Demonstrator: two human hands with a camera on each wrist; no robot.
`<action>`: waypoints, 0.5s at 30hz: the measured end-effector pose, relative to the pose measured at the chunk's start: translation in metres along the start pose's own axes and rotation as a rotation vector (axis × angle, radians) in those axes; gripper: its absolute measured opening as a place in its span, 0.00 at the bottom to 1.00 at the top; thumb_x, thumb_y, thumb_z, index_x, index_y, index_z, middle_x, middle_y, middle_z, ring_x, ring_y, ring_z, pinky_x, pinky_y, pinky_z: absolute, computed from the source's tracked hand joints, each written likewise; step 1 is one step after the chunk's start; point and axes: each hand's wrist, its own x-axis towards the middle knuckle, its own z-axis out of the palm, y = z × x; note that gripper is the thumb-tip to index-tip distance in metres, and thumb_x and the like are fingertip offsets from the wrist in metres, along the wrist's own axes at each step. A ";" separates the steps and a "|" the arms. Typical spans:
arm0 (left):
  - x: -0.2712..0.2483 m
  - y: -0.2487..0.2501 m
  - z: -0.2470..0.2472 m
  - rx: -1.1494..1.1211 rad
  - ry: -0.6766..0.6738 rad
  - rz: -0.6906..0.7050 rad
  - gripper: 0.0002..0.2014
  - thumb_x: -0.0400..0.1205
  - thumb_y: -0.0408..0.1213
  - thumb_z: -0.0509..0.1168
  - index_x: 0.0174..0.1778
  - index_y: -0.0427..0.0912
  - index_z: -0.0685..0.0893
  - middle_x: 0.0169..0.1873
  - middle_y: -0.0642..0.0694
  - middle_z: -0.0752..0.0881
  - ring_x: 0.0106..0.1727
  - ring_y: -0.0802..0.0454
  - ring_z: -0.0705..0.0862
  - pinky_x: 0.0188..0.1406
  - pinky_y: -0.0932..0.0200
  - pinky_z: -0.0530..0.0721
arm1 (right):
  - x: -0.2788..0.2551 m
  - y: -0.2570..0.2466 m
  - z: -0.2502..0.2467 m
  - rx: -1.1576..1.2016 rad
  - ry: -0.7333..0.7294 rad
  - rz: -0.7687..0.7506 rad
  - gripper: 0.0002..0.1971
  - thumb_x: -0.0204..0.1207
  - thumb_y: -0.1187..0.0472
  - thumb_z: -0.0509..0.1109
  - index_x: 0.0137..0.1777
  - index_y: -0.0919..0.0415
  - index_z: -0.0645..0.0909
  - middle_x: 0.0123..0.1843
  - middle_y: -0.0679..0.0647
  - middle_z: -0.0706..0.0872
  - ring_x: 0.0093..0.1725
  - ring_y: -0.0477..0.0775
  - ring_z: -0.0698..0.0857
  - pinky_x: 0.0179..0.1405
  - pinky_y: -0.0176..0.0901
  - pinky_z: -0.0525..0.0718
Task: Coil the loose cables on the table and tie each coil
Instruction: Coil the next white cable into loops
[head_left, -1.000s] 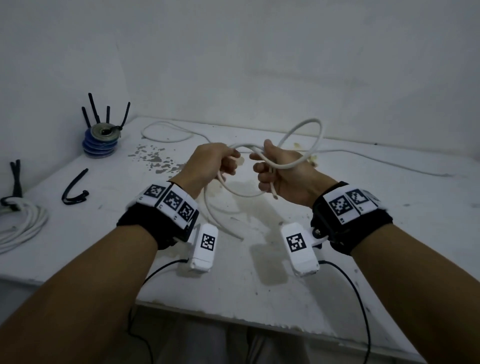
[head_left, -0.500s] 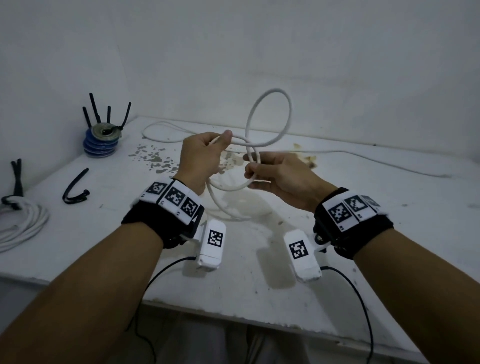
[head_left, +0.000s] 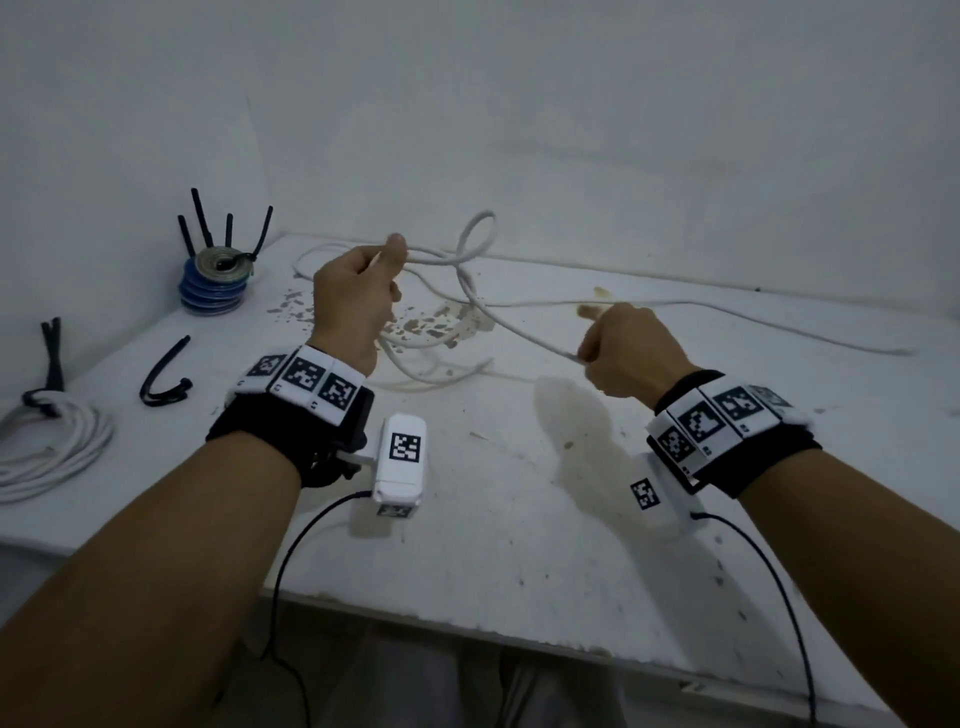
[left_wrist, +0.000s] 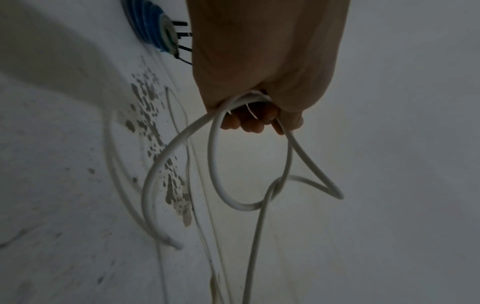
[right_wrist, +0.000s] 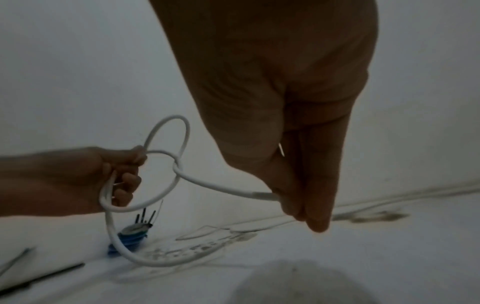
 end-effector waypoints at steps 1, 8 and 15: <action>0.001 0.000 -0.001 -0.018 -0.028 -0.026 0.13 0.83 0.48 0.70 0.36 0.46 0.85 0.23 0.52 0.78 0.30 0.54 0.76 0.30 0.58 0.74 | 0.002 0.004 -0.001 -0.112 -0.020 0.009 0.16 0.73 0.69 0.70 0.60 0.63 0.87 0.61 0.57 0.88 0.56 0.57 0.87 0.51 0.45 0.87; -0.024 -0.001 0.019 0.003 -0.403 -0.104 0.14 0.87 0.44 0.64 0.37 0.44 0.83 0.26 0.52 0.78 0.31 0.55 0.79 0.31 0.61 0.73 | 0.000 -0.021 0.010 0.241 -0.437 -0.022 0.24 0.81 0.53 0.71 0.74 0.58 0.72 0.66 0.54 0.82 0.60 0.55 0.85 0.52 0.47 0.89; -0.024 0.003 0.017 -0.212 -0.434 -0.214 0.14 0.88 0.40 0.60 0.37 0.42 0.80 0.23 0.51 0.76 0.31 0.54 0.78 0.32 0.59 0.73 | -0.002 -0.040 0.013 0.719 -0.363 0.034 0.07 0.84 0.72 0.64 0.58 0.74 0.80 0.44 0.65 0.91 0.36 0.59 0.92 0.37 0.49 0.93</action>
